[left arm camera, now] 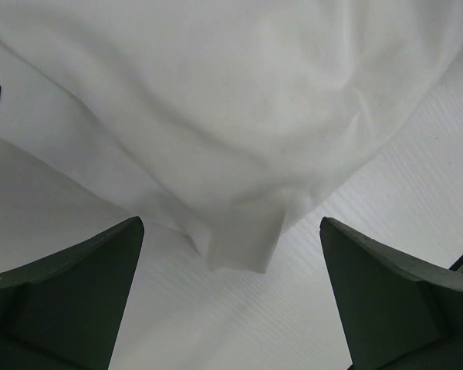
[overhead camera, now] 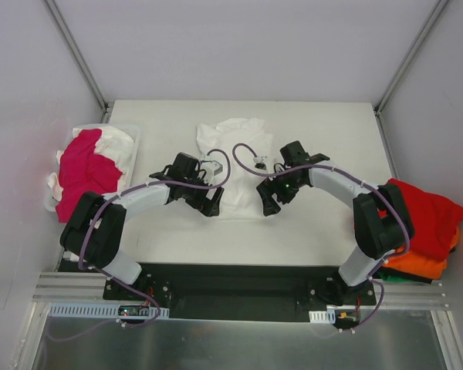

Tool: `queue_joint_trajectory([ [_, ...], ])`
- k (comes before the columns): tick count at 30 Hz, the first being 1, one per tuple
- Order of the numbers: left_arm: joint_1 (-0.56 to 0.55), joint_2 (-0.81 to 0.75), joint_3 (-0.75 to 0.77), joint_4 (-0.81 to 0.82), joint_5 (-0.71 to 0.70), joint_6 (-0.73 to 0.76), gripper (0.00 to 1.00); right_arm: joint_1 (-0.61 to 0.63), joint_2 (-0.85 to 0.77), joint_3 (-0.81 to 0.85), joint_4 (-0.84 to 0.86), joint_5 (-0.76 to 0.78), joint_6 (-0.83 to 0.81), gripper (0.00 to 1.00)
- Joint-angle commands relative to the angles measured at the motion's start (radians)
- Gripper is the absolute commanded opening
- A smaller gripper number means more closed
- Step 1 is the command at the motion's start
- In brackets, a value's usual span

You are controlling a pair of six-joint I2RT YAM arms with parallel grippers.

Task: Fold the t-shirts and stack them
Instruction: Grab one side of the 2/3 rectangular tshirt with both arms

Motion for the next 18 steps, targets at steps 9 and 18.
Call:
queue_joint_trajectory([
  [9, 0.028, 0.043, 0.031, -0.036, 0.088, -0.066, 0.99, -0.037, 0.060, 0.049, -0.056, -0.144, 0.017, 0.85],
  [18, 0.074, 0.108, 0.071, -0.068, 0.131, -0.090, 0.99, -0.040, 0.100, 0.078, -0.064, -0.181, 0.038, 0.79],
])
